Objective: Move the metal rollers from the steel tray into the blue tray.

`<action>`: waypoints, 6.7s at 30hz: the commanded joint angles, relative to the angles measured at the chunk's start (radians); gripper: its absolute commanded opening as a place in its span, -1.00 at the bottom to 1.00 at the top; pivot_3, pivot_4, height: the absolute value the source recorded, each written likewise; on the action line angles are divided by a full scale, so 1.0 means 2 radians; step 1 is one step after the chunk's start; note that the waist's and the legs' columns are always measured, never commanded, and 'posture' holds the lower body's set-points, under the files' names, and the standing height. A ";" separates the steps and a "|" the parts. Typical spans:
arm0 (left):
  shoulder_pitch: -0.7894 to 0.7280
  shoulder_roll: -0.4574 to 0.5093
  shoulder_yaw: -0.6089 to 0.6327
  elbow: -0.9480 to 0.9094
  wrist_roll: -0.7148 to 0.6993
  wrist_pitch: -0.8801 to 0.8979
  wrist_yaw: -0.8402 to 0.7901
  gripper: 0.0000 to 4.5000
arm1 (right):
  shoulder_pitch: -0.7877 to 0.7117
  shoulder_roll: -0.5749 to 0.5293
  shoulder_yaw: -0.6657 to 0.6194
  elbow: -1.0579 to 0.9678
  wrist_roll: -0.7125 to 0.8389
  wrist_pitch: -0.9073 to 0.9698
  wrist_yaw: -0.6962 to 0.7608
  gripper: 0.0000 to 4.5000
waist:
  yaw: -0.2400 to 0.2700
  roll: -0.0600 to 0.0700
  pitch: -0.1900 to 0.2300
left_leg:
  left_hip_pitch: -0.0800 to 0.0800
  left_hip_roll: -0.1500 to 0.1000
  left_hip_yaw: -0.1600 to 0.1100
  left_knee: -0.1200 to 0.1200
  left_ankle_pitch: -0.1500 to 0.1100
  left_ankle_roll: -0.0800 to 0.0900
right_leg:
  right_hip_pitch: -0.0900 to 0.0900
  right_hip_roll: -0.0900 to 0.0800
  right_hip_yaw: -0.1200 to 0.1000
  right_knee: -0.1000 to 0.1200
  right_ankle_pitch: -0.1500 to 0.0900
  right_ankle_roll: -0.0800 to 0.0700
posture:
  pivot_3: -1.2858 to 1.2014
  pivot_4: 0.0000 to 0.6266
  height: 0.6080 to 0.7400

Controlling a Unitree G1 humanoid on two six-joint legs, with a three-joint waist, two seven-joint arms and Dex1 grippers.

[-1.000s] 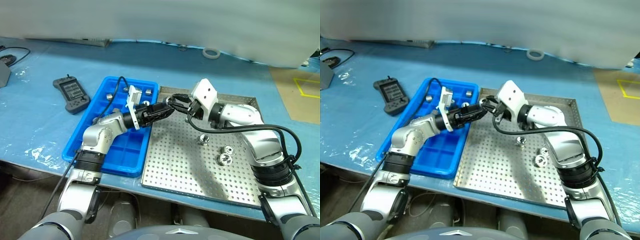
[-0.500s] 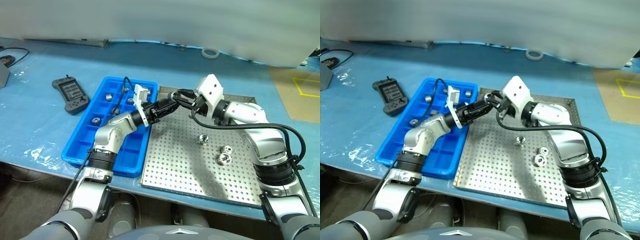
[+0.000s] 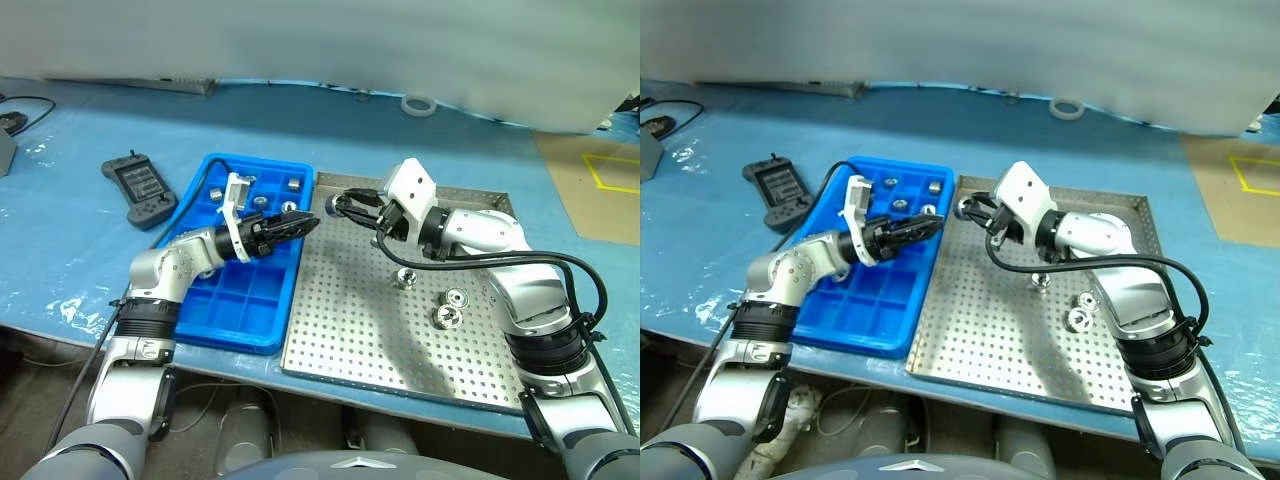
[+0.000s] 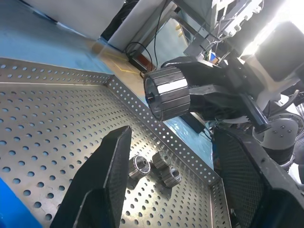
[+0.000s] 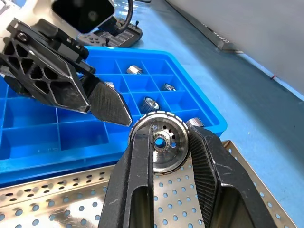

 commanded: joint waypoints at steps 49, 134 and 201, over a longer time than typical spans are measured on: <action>-0.062 -0.079 0.005 0.063 0.019 0.037 0.021 -0.34 | -0.009 -0.026 0.011 -0.001 -0.024 -0.064 0.043 -0.65 | -0.004 0.000 0.000 | 0.000 0.000 0.000 0.000 0.000 0.001 | 0.000 0.000 0.000 -0.001 0.000 0.000 | -0.14 -0.52 1.00; -0.319 -0.017 0.060 0.450 0.274 -0.407 0.077 -0.36 | 0.095 0.066 -0.028 0.021 -0.057 -0.049 -0.137 0.05 | -0.020 0.000 0.000 | -0.003 0.000 0.000 0.002 -0.001 0.003 | -0.002 0.000 0.000 -0.001 0.000 0.000 | -0.21 -0.52 1.00; 0.033 0.027 0.140 -0.074 0.095 -0.124 0.297 -0.36 | -0.326 0.269 -0.193 0.857 -0.072 -0.285 -0.389 0.05 | 0.037 -0.001 0.001 | -0.008 0.000 -0.001 0.000 0.002 -0.004 | -0.009 0.000 -0.003 0.005 0.001 -0.001 | 0.17 -0.52 1.00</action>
